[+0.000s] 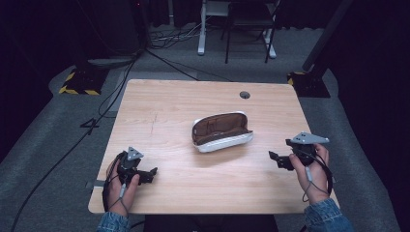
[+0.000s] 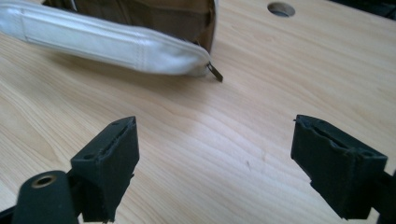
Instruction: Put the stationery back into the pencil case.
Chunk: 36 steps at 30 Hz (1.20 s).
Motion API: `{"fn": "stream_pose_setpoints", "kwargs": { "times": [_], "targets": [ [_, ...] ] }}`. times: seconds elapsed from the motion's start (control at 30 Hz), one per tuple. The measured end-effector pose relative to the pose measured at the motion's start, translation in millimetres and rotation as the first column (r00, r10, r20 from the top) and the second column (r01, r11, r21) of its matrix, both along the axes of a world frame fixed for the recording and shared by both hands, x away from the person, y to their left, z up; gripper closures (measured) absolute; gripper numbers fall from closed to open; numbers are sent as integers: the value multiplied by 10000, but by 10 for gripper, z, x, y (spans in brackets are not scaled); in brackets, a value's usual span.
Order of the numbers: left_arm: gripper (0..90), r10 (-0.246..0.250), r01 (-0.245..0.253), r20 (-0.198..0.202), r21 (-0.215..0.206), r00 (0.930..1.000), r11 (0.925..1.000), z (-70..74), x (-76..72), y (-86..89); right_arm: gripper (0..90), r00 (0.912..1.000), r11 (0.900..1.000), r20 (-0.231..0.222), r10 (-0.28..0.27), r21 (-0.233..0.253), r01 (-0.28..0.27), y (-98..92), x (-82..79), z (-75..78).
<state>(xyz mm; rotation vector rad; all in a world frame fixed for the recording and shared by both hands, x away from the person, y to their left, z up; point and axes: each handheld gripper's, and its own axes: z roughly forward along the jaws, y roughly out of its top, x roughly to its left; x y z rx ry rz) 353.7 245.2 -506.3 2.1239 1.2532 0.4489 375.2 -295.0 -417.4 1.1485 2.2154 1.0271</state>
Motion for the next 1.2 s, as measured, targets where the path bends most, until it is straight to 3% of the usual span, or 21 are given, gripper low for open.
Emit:
{"fn": "stream_pose_setpoints", "kwargs": {
  "times": [0.27, 0.57, 0.87, 1.2],
  "targets": [
    [3, 0, 0, 15, 19, 10000, 10000, 1, -1, 0, 163, 9979, 9986, -380, -523, -46, 521, -222, -18, -272],
    [3, 2, -2, 19, 20, 10000, 10000, 1, 0, 0, 164, 9978, 9991, -510, -423, -61, 421, -378, -35, -499],
    [3, 4, -4, 15, 15, 10000, 10000, 1, -1, 0, 166, 9948, 9978, -771, -658, -137, 650, -442, -63, -678],
    [4, 14, -14, 9, 1, 10000, 10000, 0, -1, -1, 156, 9945, 9964, -661, -810, -290, 792, -439, -68, -855]
  ]
}}
